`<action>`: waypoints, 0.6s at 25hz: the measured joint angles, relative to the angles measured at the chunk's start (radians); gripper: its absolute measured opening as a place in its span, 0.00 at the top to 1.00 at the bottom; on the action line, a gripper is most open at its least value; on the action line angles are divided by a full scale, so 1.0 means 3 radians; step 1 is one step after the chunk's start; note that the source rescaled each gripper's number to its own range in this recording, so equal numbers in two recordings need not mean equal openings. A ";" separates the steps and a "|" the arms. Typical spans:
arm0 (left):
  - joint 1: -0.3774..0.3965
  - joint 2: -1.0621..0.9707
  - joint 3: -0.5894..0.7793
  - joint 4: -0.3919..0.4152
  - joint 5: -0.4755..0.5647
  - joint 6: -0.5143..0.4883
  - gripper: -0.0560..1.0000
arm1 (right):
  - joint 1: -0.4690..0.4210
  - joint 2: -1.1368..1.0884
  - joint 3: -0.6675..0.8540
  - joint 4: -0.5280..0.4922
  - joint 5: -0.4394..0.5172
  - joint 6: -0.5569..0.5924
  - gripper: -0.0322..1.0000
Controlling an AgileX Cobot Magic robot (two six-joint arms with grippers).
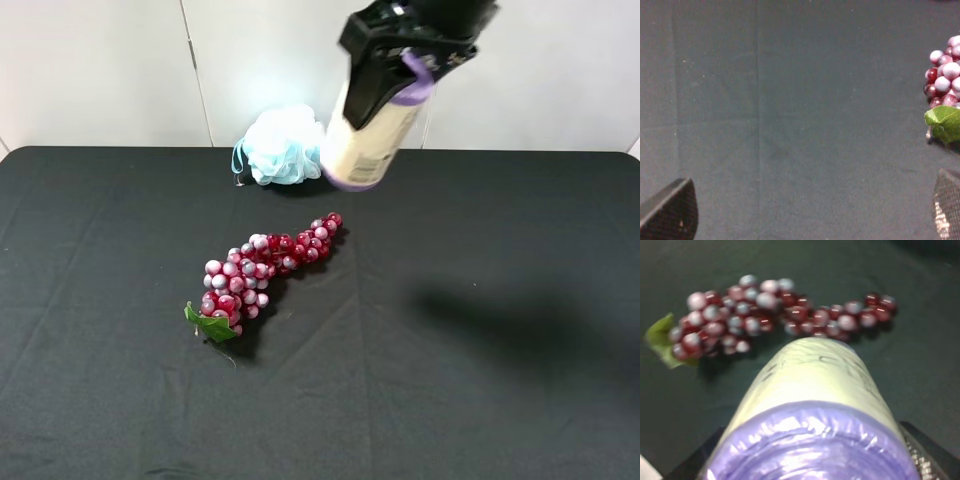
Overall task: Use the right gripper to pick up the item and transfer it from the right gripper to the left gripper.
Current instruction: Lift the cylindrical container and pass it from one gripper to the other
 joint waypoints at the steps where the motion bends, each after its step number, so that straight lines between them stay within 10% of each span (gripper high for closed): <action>1: 0.0000 0.0000 0.0000 0.0000 0.0000 0.0000 0.17 | 0.0076 0.0000 0.0000 0.0021 0.0000 -0.0034 0.97; 15: 0.0000 0.0000 0.0000 0.0000 0.0000 0.0000 0.17 | 0.0538 -0.0004 0.0000 0.0149 0.0023 -0.0955 0.97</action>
